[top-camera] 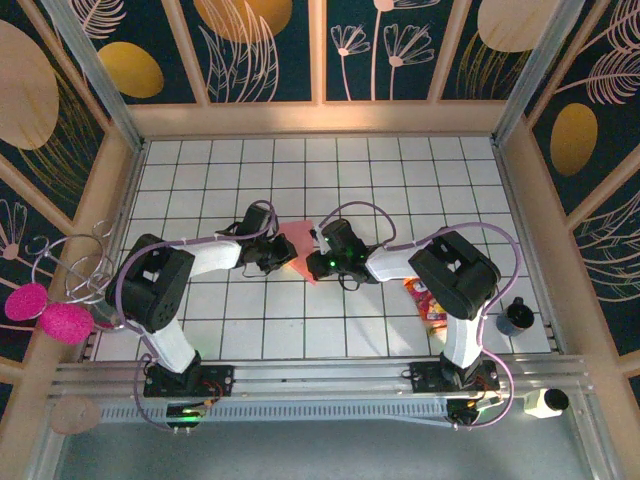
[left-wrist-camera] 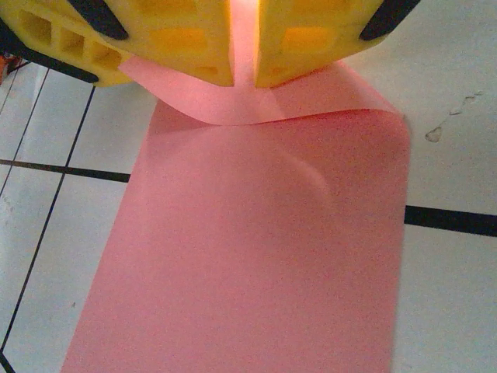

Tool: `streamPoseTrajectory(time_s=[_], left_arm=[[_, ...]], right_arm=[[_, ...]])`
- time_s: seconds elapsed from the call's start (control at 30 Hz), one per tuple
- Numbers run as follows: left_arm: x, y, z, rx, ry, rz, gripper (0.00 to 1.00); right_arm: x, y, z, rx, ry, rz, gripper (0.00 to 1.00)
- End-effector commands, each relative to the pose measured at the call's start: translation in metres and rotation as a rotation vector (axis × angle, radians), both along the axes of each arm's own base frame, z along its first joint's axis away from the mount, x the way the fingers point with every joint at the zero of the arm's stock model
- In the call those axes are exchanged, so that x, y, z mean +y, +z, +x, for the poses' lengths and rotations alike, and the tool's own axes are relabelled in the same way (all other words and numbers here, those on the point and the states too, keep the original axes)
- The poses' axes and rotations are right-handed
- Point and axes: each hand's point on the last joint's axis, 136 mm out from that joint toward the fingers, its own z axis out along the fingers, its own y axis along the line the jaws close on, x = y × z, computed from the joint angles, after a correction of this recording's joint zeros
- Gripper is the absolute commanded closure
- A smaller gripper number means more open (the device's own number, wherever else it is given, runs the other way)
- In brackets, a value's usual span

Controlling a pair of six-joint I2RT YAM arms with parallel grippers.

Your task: Fold a paper plane with a square sheet of paper (pick it up from the middle)

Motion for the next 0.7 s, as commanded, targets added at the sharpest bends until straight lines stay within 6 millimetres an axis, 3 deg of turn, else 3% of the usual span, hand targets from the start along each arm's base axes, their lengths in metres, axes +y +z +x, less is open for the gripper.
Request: streamPoseTrajectory(time_s=[0.0,0.47,0.53,0.67], left_arm=[[0.003,-0.008,-0.002,0.015,-0.008,0.035,0.85],[0.008,-0.021,-0.006,0.038,-0.011,0.071,0.86],[0.01,-0.024,-0.008,0.044,-0.01,0.078,0.86],[0.014,-0.031,-0.01,0.057,-0.004,0.097,0.86]], right_arm=[[-0.016,-0.028,-0.006,0.078,-0.031,-0.078,1.0],[-0.014,-0.021,-0.005,0.075,-0.035,-0.07,0.99],[-0.012,-0.012,-0.002,0.073,-0.043,-0.056,0.95],[-0.011,0.014,0.008,0.082,-0.097,-0.006,0.75]])
